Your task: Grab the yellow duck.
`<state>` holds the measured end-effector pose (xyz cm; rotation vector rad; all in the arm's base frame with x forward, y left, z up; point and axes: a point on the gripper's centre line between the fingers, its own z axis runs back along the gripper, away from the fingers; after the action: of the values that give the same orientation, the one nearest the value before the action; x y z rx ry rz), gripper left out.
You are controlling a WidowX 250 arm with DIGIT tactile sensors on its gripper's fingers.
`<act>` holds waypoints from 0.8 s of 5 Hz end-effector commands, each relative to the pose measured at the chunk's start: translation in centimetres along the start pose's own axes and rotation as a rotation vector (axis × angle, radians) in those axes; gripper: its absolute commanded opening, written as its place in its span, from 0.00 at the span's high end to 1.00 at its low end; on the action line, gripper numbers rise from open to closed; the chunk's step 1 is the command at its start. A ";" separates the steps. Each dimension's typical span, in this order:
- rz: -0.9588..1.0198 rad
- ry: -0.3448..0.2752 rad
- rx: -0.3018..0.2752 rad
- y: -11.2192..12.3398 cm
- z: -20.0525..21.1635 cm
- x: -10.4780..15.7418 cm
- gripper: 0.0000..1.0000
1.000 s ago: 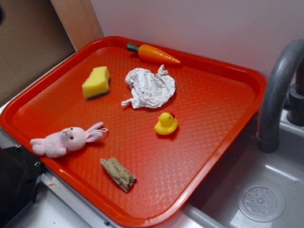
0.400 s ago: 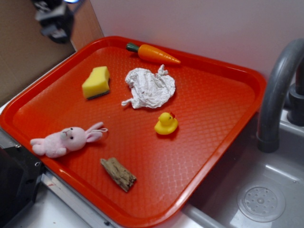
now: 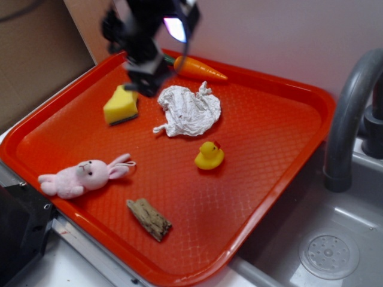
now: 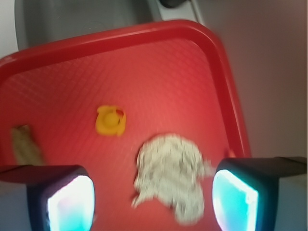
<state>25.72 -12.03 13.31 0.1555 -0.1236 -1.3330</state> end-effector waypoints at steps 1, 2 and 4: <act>-0.191 -0.056 -0.129 -1.1 -3.9 3.1 0.00; -0.208 -0.032 -0.193 -1.8 -5.9 2.6 0.00; -0.219 0.003 -0.265 -3.7 -8.4 1.7 0.00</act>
<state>25.49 -13.64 3.59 -0.0635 0.1045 -1.5105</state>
